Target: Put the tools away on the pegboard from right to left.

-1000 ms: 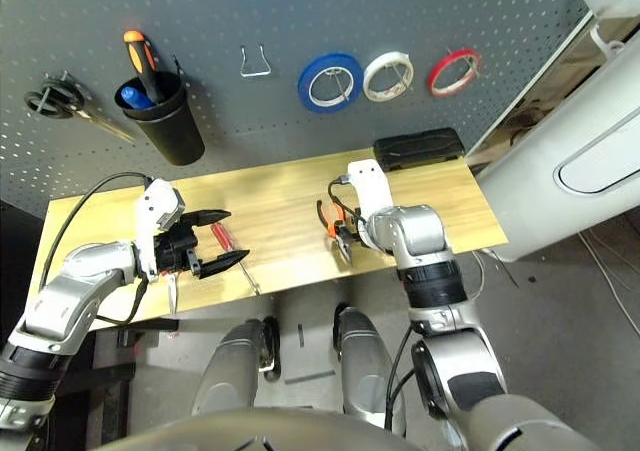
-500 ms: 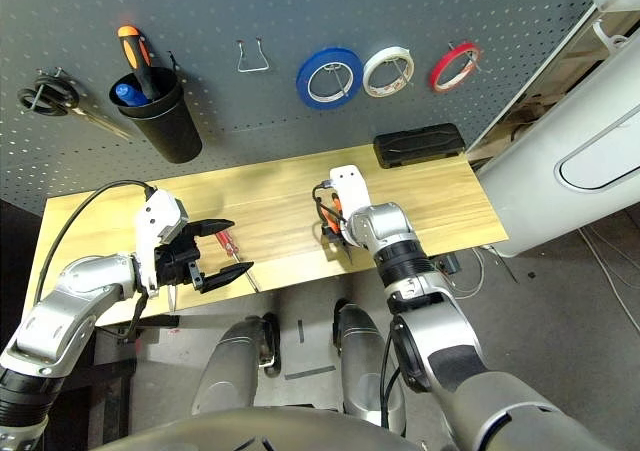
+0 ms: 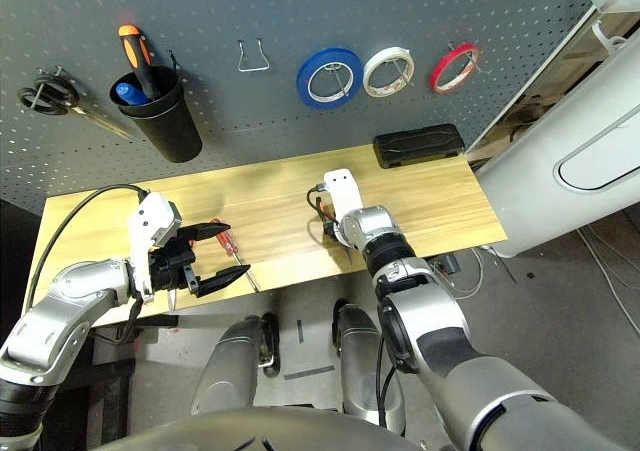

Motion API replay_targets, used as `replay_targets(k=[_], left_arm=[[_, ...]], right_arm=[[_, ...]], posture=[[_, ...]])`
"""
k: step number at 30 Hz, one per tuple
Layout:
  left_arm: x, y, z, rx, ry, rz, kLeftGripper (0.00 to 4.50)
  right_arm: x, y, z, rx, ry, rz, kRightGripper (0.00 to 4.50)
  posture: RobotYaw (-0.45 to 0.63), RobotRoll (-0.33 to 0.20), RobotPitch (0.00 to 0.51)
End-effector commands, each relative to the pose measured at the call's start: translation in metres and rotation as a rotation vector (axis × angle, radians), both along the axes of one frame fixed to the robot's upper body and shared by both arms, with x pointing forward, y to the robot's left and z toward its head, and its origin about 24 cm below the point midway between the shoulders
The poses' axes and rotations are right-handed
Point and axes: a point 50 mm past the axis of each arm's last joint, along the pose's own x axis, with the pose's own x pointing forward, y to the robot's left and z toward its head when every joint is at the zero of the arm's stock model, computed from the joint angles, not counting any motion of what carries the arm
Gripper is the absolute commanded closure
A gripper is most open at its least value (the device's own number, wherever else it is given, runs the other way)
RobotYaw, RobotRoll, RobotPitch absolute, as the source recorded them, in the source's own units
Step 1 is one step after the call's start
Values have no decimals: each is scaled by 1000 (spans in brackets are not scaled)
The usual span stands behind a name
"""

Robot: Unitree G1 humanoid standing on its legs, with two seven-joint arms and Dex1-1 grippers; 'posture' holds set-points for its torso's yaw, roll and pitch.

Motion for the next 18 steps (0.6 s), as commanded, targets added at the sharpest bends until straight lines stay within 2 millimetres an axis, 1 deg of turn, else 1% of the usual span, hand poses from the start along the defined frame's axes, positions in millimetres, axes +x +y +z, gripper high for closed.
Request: replay_targets(k=[1,4,6,9,12,18], left_arm=[[-4,2,5,-45,19,-21,0],[-8,11,15,-68,30,-24,0],[-10,17,21,-81,36,-25,0],[-13,27,34,-107,37,-11,0],[-12,36,49,-138,7,20,0],[-11,48,80,-189,-51,58,0]], right_arm=[[-4,-8,0,-8,-7,32,2418],[-3,-16,20,27,-95,80,2418],[-6,-21,33,49,-142,125,2418],[-15,-27,57,89,-248,235,2418],[-21,-28,84,177,-369,320,2418],[-27,-22,123,264,-480,411,2418]], posture=[[69,0,190],[71,0,176],[74,0,160],[78,0,143],[86,0,121],[92,0,104]])
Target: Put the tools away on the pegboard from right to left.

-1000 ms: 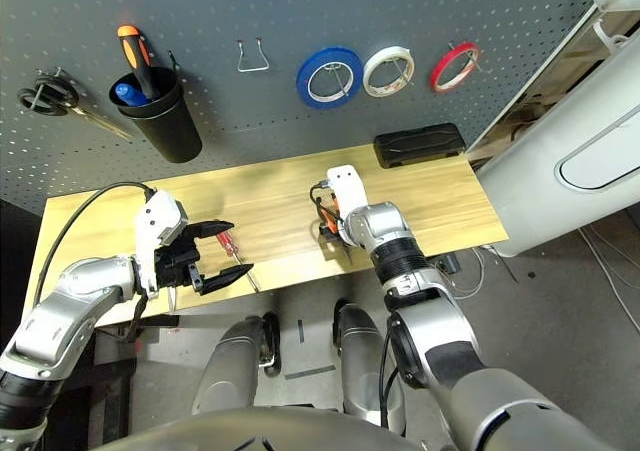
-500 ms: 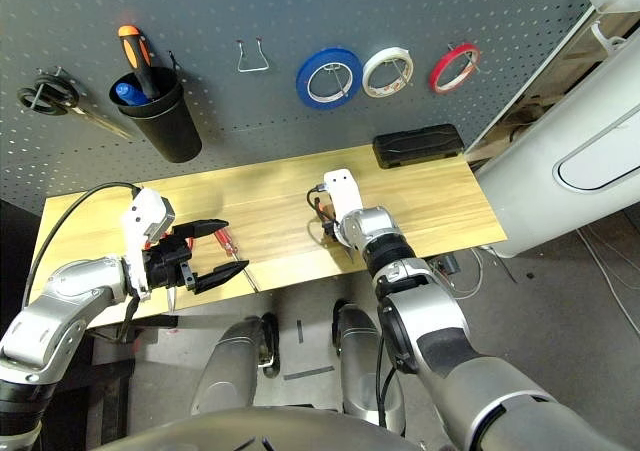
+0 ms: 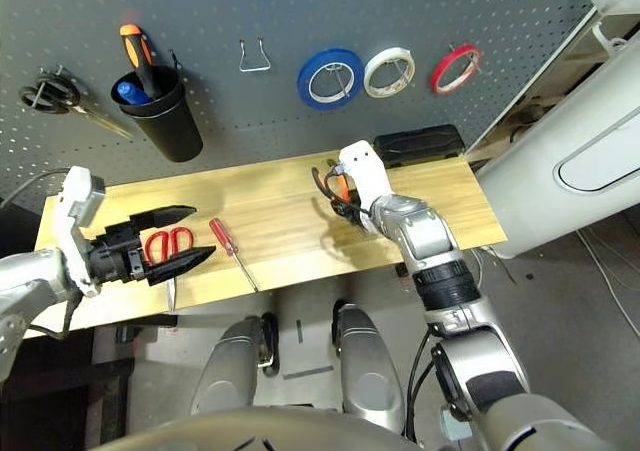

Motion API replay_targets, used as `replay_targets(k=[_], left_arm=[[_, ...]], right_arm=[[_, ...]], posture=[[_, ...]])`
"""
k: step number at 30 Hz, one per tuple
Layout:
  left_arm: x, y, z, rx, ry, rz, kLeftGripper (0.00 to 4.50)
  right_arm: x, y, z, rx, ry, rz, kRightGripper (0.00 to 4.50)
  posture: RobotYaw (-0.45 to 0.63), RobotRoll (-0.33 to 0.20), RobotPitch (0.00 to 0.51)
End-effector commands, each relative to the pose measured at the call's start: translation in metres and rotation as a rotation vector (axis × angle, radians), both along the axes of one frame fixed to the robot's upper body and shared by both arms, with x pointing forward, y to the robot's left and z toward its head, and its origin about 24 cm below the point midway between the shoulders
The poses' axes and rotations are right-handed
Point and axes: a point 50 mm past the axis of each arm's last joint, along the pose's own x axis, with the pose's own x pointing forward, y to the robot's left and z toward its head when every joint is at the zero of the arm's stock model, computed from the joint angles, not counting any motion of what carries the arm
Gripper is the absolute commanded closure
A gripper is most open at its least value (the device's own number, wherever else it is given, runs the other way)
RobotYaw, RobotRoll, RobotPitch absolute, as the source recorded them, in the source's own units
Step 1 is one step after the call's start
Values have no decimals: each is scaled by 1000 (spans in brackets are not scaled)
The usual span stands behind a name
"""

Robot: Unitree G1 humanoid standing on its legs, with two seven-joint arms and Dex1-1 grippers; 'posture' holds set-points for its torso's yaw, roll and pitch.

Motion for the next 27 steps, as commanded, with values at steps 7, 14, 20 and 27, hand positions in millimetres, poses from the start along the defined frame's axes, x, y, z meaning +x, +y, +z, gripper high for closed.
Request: replay_targets(k=[7,14,20,27], left_arm=[[1,11,40,-63,-55,9,0],[0,22,58,-122,-109,52,0],[1,23,61,-136,-118,61,0],[3,18,59,-139,-117,53,0]], right_arm=[[7,20,64,178,-217,83,2418],[12,33,100,309,-424,135,2418],[17,46,123,345,-604,161,2418],[36,68,142,315,-873,142,2418]], posture=[[104,0,91],[119,0,78],[125,0,74],[135,0,77]])
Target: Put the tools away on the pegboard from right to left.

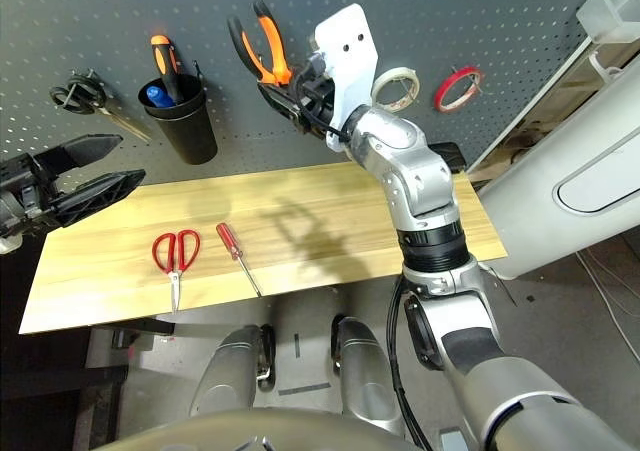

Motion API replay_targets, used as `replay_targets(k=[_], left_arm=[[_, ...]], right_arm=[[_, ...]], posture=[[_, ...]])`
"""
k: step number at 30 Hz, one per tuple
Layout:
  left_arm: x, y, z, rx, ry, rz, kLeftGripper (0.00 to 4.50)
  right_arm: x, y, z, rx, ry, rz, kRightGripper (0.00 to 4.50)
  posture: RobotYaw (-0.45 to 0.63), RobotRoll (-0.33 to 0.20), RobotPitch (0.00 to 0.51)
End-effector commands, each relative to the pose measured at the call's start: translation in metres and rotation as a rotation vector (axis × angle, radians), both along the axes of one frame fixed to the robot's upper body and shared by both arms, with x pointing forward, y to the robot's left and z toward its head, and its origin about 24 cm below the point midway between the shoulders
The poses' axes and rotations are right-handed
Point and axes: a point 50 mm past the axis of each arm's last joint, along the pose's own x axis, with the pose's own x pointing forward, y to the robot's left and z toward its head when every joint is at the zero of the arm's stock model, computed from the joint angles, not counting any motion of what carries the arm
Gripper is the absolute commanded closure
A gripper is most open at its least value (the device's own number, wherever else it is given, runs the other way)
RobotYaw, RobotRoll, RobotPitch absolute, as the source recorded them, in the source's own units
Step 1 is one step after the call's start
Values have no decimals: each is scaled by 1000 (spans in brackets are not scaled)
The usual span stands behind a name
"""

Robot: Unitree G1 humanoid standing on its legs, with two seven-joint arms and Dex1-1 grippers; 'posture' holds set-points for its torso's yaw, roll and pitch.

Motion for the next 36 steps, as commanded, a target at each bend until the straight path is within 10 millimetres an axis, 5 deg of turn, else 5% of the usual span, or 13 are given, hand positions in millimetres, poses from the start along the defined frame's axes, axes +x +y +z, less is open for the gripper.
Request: replay_targets(k=[1,18,36], left_arm=[[0,-4,0,4,8,-14,0],[-3,-9,3,13,16,-12,0],[-6,-19,6,16,31,-30,0]], right_arm=[[7,7,5,-18,-125,-28,2418],[28,37,-10,-66,-268,-82,2418],[35,40,-15,-45,-256,-96,2418]], posture=[[138,0,78],[176,0,89],[195,0,113]])
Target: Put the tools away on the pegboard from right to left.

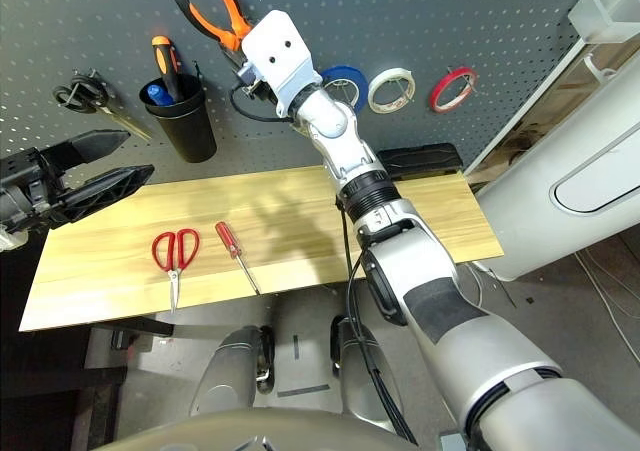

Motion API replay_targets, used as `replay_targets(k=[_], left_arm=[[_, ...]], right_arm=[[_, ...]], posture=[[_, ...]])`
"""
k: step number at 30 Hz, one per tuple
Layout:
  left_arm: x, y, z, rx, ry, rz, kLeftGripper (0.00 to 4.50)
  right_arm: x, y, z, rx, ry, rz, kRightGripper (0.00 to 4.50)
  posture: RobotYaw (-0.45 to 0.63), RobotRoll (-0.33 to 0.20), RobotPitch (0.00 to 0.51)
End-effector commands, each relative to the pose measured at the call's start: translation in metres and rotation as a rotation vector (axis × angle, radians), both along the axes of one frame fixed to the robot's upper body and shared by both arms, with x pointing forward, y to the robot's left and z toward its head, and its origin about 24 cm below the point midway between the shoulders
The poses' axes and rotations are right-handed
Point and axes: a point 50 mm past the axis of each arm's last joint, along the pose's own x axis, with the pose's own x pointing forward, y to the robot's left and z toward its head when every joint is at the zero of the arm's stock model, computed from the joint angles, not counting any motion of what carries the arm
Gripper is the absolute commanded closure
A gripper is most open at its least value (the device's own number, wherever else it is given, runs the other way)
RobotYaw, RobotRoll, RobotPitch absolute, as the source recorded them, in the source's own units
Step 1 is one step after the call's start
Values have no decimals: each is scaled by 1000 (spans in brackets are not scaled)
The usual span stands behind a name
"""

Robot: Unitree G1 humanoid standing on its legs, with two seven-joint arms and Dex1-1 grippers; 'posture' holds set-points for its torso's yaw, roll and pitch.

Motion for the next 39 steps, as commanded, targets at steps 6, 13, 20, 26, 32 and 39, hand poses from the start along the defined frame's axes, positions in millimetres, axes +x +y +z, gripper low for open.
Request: replay_targets(k=[6,13,20,26,32,39], left_arm=[[-4,-12,-1,5,26,-36,0],[-2,-15,-2,-3,32,-44,0],[1,-19,-3,-15,38,-59,0],[1,-22,-3,-21,54,-87,0],[1,-24,-4,-25,74,-106,0],[-1,-27,-4,-28,88,-118,0]], right_arm=[[4,-3,9,25,-28,-8,2418],[3,-5,17,47,-52,22,2418],[2,-9,24,66,-73,26,2418],[0,-14,36,83,-107,31,2418],[1,-16,42,89,-114,29,2418],[5,-12,35,93,-61,54,2418]], posture=[[197,0,125],[193,0,133],[174,0,162],[153,0,220],[144,0,257],[166,0,267]])
